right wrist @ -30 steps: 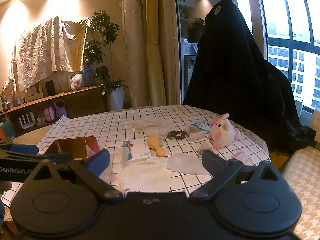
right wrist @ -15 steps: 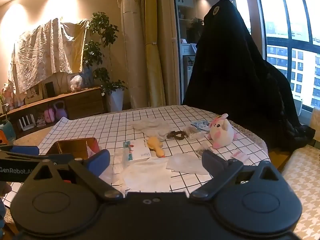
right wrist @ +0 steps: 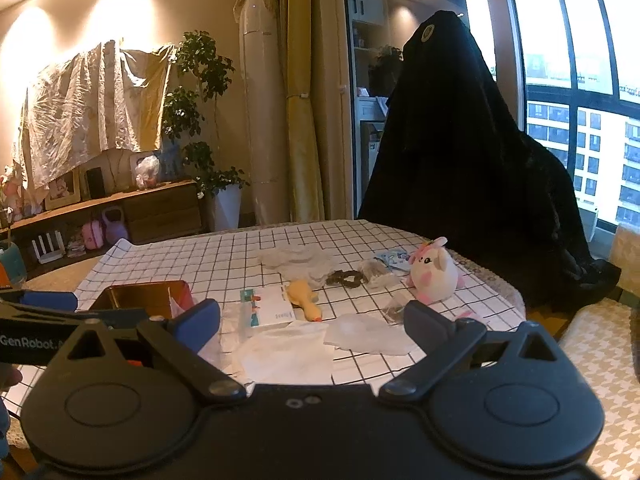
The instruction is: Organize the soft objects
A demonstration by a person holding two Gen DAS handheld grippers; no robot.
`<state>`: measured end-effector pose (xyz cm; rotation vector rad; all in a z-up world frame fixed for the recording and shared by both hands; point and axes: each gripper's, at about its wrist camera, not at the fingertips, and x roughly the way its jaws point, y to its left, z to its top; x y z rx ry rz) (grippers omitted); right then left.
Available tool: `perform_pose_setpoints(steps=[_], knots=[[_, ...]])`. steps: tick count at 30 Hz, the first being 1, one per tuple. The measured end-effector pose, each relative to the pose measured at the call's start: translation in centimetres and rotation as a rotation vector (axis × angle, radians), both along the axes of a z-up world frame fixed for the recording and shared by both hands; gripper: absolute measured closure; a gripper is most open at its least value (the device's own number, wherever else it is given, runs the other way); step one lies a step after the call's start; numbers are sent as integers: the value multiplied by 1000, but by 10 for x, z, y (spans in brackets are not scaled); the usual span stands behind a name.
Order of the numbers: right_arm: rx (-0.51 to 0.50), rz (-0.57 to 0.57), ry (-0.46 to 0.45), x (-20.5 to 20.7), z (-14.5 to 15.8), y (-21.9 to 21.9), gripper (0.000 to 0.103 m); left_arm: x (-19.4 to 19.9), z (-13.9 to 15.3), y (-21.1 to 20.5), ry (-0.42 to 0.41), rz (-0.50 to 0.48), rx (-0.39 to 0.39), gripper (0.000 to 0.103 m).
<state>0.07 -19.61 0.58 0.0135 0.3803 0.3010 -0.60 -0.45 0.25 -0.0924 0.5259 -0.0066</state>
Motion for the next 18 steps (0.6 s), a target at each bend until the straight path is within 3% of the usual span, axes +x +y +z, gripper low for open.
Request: perform_pose_setpoints(steps=[18], knots=[[-12, -33, -12, -4, 2, -5, 6, -2, -3, -5, 11, -21, -13, 2]])
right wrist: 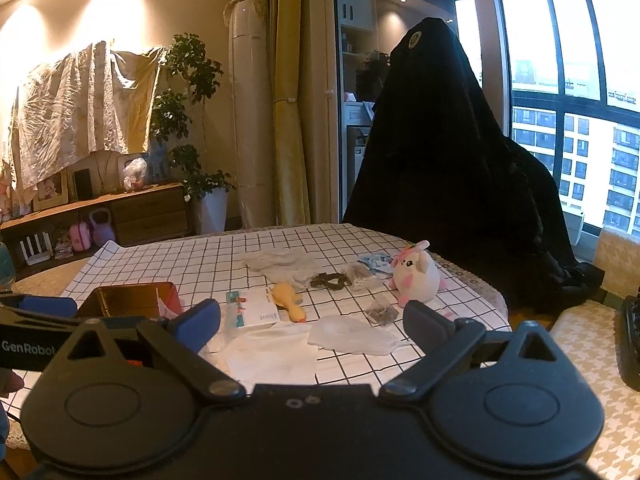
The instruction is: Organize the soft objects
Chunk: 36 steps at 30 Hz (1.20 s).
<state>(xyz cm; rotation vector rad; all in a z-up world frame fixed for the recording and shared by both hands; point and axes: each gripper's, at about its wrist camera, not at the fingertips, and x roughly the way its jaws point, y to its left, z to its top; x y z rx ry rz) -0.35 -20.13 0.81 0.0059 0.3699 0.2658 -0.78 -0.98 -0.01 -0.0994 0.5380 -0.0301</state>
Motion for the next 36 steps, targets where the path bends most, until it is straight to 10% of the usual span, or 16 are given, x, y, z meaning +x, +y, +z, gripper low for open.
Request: perform_pose_setpoints(steps=[36], knots=[[-12, 20, 43, 16, -9, 6, 10, 20, -5, 5, 29, -7, 9, 2]])
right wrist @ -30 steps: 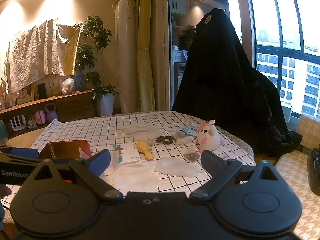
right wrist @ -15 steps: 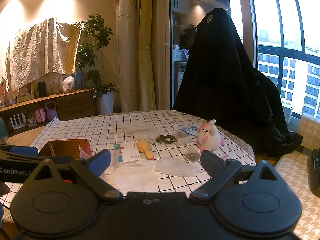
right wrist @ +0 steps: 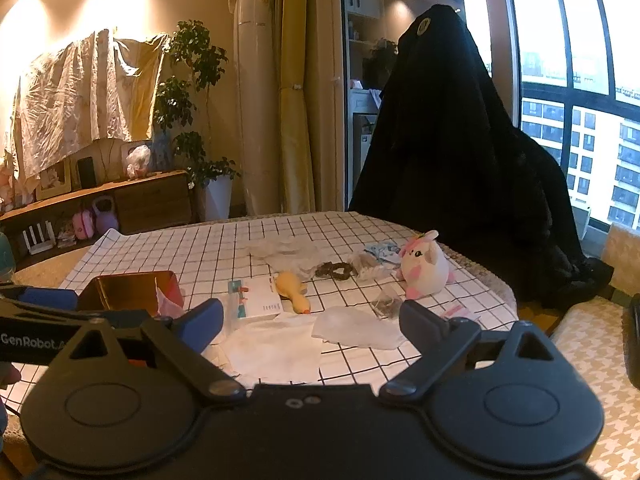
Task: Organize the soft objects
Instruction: 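Grasp the white cloth with the left tool while the right tool grasps the mesh bag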
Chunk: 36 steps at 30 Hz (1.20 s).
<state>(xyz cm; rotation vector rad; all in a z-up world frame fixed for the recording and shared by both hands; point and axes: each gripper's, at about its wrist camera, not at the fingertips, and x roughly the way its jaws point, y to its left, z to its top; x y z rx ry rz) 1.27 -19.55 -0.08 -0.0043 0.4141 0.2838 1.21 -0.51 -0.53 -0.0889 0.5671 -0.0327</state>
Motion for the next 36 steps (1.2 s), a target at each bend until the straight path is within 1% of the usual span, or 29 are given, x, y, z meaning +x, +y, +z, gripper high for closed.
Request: perform_pose_setpoints(steps=[8, 11, 14, 16, 22, 24, 27, 31, 36], knots=[[15, 14, 39, 18, -8, -3, 11, 21, -8, -2, 26, -20, 18, 2], [37, 22, 63, 26, -11, -7, 11, 30, -11, -5, 35, -35, 27, 2], [42, 28, 83, 35, -15, -12, 11, 41, -18, -9, 61, -61, 28, 2], [38, 30, 95, 41, -17, -15, 11, 49, -25, -11, 84, -82, 27, 2], [12, 21, 141, 70, -30, -28, 11, 77, -44, -19, 146, -101, 30, 2], [4, 22, 153, 81, -34, -34, 13, 86, -51, -24, 159, -121, 30, 2], [-37, 31, 164, 100, -41, -41, 15, 100, -60, -33, 171, -145, 35, 2], [-89, 113, 203, 127, -54, -45, 17, 124, -73, -38, 191, -145, 35, 2], [-169, 229, 236, 157, -69, -42, 23, 150, -88, -45, 222, -153, 77, 3]])
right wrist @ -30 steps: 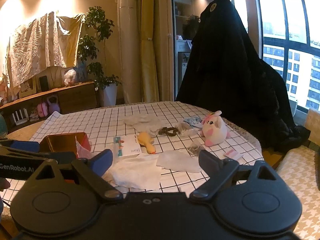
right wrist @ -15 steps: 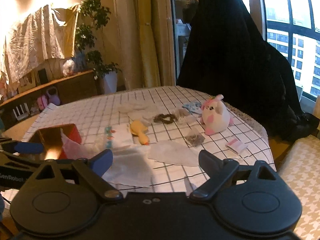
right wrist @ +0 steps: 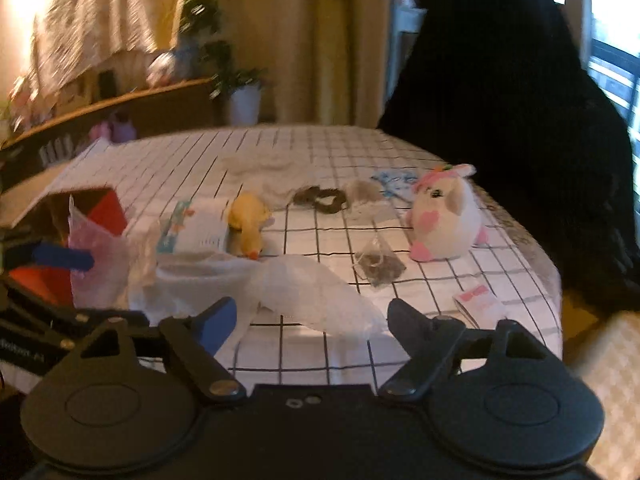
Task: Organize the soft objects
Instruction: 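Grasp the white cloth with the left tool while the right tool grasps the mesh bag, then lift the white cloth with the left tool while the right tool lifts the mesh bag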
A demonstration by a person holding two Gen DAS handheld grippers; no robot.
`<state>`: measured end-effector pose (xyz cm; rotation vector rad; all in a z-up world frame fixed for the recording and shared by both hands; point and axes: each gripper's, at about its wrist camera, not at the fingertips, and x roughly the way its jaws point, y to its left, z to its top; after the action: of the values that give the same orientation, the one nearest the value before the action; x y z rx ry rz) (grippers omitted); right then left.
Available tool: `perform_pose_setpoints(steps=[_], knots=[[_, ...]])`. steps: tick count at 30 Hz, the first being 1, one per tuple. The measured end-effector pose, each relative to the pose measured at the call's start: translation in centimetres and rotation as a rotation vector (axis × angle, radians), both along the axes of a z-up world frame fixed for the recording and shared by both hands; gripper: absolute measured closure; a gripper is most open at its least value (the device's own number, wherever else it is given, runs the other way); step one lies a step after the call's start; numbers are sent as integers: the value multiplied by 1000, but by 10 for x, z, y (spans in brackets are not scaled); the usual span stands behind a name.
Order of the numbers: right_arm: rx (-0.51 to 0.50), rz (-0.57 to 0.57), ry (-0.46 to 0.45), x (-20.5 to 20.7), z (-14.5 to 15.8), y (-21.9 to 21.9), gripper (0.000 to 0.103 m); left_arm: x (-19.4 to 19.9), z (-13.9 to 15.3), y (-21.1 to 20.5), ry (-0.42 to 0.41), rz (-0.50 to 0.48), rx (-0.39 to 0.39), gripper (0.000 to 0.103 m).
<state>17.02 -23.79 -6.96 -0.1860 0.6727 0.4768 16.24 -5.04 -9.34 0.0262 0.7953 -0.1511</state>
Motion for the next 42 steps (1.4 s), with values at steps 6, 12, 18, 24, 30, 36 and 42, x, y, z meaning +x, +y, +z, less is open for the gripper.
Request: perform_pose_setpoints(steps=[6, 12, 18, 24, 30, 36, 42], knots=[[-85, 99, 36, 30, -17, 5, 25, 26, -13, -11, 17, -53, 39, 3], [-131, 135, 72, 59, -36, 8, 24, 47, -34, -16, 51, -60, 92, 3], [-113, 159, 135, 79, -51, 7, 24, 59, -50, -23, 82, -92, 119, 3], [-102, 172, 179, 82, -62, 8, 36, 60, -57, -29, 82, -118, 135, 8], [-100, 169, 169, 78, -59, 8, 52, 60, -54, -29, 74, -122, 102, 31], [-85, 157, 169, 72, -58, 10, 71, 64, -49, -17, 71, -61, 97, 71], [-63, 124, 155, 59, -53, 13, 87, 63, -44, -7, 77, -38, 60, 88]])
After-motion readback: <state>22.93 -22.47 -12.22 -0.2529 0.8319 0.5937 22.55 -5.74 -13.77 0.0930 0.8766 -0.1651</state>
